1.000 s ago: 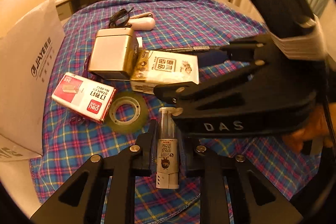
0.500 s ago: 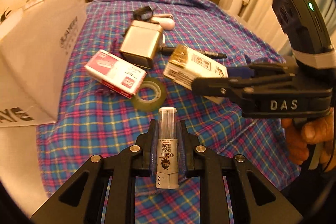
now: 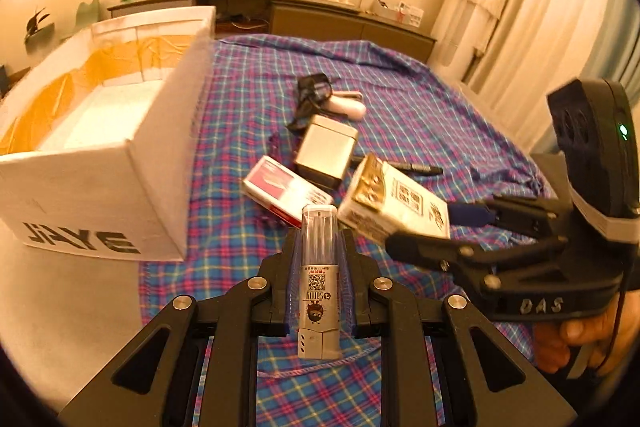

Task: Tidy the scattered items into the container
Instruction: 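Carry the white tube and tissue pack over the white cardboard box with both tools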

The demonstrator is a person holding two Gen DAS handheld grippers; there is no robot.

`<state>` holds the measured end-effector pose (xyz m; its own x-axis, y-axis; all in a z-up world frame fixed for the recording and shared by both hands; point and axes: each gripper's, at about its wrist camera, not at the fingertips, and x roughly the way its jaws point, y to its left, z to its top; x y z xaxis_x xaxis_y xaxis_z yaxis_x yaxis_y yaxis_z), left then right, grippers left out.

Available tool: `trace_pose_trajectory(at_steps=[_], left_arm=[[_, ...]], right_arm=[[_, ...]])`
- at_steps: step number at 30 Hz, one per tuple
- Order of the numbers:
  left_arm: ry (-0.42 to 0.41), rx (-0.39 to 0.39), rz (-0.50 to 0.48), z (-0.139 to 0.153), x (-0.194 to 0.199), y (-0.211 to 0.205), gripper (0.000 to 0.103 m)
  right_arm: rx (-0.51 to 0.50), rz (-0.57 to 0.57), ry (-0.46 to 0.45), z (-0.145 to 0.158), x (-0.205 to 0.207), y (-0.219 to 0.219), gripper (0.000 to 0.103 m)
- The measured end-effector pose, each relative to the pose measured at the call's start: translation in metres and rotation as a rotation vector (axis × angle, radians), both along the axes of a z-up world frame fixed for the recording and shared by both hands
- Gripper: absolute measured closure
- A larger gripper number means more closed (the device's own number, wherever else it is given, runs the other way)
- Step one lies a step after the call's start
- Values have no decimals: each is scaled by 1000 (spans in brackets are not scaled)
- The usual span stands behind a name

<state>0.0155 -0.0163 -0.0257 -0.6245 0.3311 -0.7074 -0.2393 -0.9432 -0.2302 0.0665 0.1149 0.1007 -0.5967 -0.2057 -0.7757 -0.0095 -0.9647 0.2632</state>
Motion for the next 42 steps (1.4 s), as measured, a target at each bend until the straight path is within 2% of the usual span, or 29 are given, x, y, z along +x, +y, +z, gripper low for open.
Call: trace_pose_trajectory(at_steps=[11, 22, 27, 33, 42], left_arm=[[20, 21, 88, 15, -14, -36, 84], [74, 77, 134, 38, -23, -68, 84], [113, 80, 155, 53, -25, -82, 84], [139, 136, 189, 72, -34, -107, 84], [154, 183, 241, 84, -56, -135, 84]], right_arm=[[35, -10, 50, 31, -14, -25, 41], [48, 20, 96, 67, -37, -51, 41], [57, 37, 122, 82, -48, -62, 41], [66, 63, 147, 101, -63, -77, 41], [98, 104, 163, 117, -92, -98, 41]])
